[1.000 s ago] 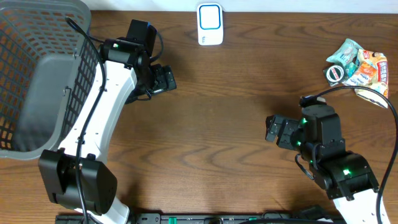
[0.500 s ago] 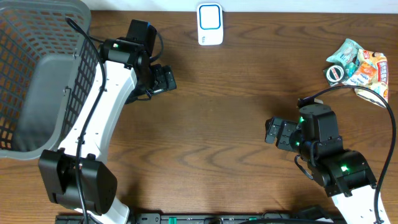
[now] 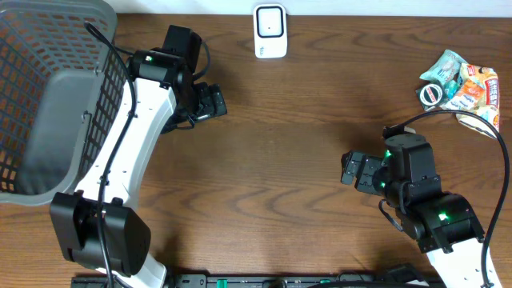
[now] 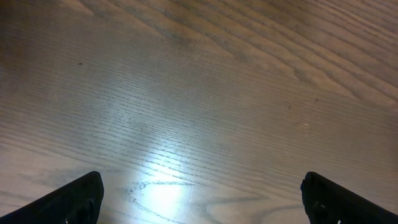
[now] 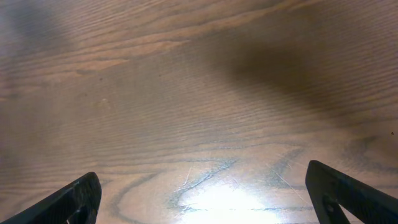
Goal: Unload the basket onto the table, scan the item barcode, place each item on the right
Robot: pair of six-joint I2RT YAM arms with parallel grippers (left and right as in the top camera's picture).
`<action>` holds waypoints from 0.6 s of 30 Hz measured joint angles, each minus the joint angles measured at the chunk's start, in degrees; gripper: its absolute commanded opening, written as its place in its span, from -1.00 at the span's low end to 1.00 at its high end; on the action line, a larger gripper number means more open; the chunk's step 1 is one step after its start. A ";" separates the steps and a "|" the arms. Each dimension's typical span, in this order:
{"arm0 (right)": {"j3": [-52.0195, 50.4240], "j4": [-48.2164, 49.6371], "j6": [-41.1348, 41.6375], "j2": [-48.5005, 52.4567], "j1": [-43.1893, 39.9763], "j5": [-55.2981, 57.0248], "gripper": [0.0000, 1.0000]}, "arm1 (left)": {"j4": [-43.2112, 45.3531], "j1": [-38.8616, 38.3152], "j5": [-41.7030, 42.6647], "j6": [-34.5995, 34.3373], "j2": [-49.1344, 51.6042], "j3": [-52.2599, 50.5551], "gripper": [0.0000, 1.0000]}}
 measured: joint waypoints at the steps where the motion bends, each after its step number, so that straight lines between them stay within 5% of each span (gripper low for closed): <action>1: 0.00 0.00 0.00 0.00 0.00 -0.02 0.99 | 0.00 0.00 0.02 0.00 0.00 0.00 1.00; 18: -0.37 -0.02 0.00 -0.44 0.00 0.79 0.98 | 0.00 0.00 0.00 -0.02 0.00 0.00 1.00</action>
